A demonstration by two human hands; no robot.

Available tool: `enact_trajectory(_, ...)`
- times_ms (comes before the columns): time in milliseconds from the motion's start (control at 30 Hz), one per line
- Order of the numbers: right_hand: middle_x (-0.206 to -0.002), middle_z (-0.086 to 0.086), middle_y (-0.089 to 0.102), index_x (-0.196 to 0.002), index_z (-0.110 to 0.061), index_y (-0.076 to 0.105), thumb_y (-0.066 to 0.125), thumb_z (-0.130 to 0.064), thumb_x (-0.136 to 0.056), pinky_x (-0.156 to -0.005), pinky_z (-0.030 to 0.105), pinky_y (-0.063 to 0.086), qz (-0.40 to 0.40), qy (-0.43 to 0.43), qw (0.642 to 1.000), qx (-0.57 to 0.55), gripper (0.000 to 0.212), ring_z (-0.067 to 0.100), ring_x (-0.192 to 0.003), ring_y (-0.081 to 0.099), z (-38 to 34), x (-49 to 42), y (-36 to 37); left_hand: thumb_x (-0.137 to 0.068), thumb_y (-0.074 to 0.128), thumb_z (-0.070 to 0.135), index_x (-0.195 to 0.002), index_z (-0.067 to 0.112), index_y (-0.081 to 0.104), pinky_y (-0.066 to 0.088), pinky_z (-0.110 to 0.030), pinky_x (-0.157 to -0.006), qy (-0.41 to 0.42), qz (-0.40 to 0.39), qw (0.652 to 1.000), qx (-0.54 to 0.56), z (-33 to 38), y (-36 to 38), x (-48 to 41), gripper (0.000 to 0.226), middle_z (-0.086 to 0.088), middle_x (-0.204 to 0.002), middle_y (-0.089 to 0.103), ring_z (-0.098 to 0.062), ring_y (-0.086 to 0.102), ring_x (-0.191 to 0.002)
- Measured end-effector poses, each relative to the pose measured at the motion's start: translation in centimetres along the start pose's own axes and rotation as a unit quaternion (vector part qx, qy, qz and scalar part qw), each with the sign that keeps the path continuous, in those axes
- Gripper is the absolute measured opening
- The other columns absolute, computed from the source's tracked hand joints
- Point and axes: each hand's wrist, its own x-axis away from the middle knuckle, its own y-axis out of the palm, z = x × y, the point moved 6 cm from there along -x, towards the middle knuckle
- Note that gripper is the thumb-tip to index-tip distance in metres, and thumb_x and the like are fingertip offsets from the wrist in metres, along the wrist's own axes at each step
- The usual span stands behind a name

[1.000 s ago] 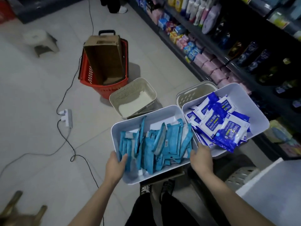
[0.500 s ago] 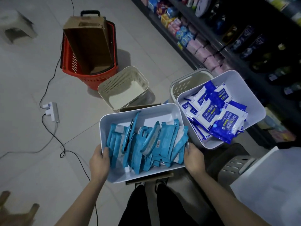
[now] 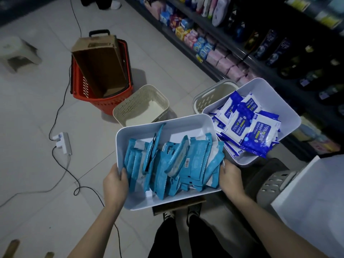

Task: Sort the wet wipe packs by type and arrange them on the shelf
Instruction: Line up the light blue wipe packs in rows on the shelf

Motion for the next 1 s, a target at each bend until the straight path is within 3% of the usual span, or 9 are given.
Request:
enact_trajectory(133, -0.082, 0.013, 0.065, -0.085, -0.004, 0.06, 0.043, -0.009, -0.098, -0.063, 0.031, 0.04, 0.038, -0.038, 0.998, 0.014, 0.022, 0.025, -0.075, 0.057, -3.5, 1.4, -3.0, -0.096, 0.043, 0.012, -0.087, 0.01, 0.05, 0.052, -0.042, -0.063, 0.047, -0.004, 0.999, -0.008, 3.8, -3.1, -1.1, 0.012, -0.007, -0.077, 0.058, -0.027, 0.057, -0.071)
enact_trajectory(233, -0.084, 0.016, 0.067, -0.081, -0.006, 0.06, 0.042, -0.009, -0.097, -0.064, 0.034, 0.044, 0.063, -0.05, 0.997, 0.006, 0.025, 0.031, -0.078, 0.06, -5.5, 2.7, -5.7, -0.095, 0.044, 0.012, -0.09, 0.007, 0.051, 0.051, -0.044, -0.066, 0.074, -0.007, 0.997, -0.019, 6.8, -5.0, -1.3, 0.011, -0.011, -0.08, 0.058, -0.032, 0.057, -0.074)
enact_trajectory(300, -0.083, 0.011, 0.066, -0.074, -0.01, 0.058, 0.042, -0.008, -0.097, -0.065, 0.035, 0.046, 0.091, -0.058, 0.994, -0.015, 0.028, 0.028, -0.077, 0.059, -6.5, 3.7, -8.0, -0.094, 0.044, 0.012, -0.092, 0.008, 0.052, 0.05, -0.043, -0.068, 0.093, -0.009, 0.995, -0.018, 9.2, -6.0, -1.0, 0.009, -0.013, -0.084, 0.059, -0.033, 0.057, -0.077)
enact_trajectory(367, -0.078, 0.005, 0.06, -0.068, -0.012, 0.054, 0.042, -0.008, -0.097, -0.058, 0.031, 0.038, 0.114, -0.047, 0.992, -0.021, 0.032, 0.023, -0.073, 0.054, -7.3, 4.9, -10.6, -0.094, 0.045, 0.012, -0.093, 0.009, 0.051, 0.05, -0.043, -0.07, 0.12, -0.009, 0.993, -0.014, 11.8, -6.8, -0.5, 0.007, -0.013, -0.087, 0.06, -0.033, 0.057, -0.08)
enact_trajectory(467, -0.077, 0.007, 0.063, -0.076, -0.004, 0.061, 0.04, -0.011, -0.098, -0.057, 0.031, 0.04, 0.139, -0.03, 0.99, -0.019, 0.031, 0.026, -0.071, 0.057, -7.4, 6.0, -14.0, -0.095, 0.046, 0.014, -0.094, 0.015, 0.049, 0.052, -0.042, -0.073, 0.151, -0.017, 0.988, -0.015, 15.6, -7.7, 0.8, 0.004, -0.01, -0.089, 0.06, -0.032, 0.059, -0.083)
enact_trajectory(600, -0.073, 0.009, 0.067, -0.071, -0.011, 0.061, 0.039, -0.017, -0.098, -0.062, 0.039, 0.052, 0.175, 0.008, 0.984, -0.036, 0.035, 0.028, -0.07, 0.063, -6.0, 8.3, -18.4, -0.093, 0.048, 0.012, -0.093, 0.012, 0.054, 0.047, -0.036, -0.07, 0.211, -0.026, 0.977, -0.012, 20.8, -7.8, 2.9, 0.007, -0.008, -0.087, 0.059, -0.028, 0.058, -0.081)
enact_trajectory(767, -0.065, 0.003, 0.062, -0.061, -0.011, 0.056, 0.041, -0.014, -0.097, -0.05, 0.028, 0.04, 0.246, 0.044, 0.965, -0.074, 0.039, 0.017, -0.062, 0.057, -2.4, 13.7, -24.3, -0.092, 0.047, 0.009, -0.086, 0.01, 0.054, 0.042, -0.031, -0.055, 0.28, -0.075, 0.957, -0.004, 26.2, -5.4, 7.9, 0.009, -0.006, -0.079, 0.059, -0.018, 0.055, -0.068)
enact_trajectory(900, -0.067, 0.005, 0.064, -0.065, -0.006, 0.06, 0.042, -0.015, -0.097, -0.052, 0.029, 0.039, 0.301, 0.086, 0.945, -0.098, 0.038, 0.02, -0.065, 0.058, 2.2, 19.1, -28.7, -0.093, 0.047, 0.012, -0.09, 0.013, 0.055, 0.052, -0.039, -0.069, 0.326, -0.128, 0.936, -0.028, 29.9, -2.1, 13.1, 0.008, -0.01, -0.082, 0.062, -0.029, 0.06, -0.077)
enact_trajectory(1000, -0.069, 0.007, 0.066, -0.065, -0.007, 0.061, 0.044, -0.012, -0.094, -0.055, 0.031, 0.043, 0.344, 0.125, 0.927, -0.087, 0.035, 0.023, -0.067, 0.059, 6.5, 23.4, -31.7, -0.092, 0.048, 0.009, -0.089, 0.01, 0.056, 0.046, -0.035, -0.063, 0.362, -0.162, 0.918, -0.029, 32.1, 0.2, 18.0, 0.008, -0.011, -0.082, 0.061, -0.028, 0.058, -0.075)
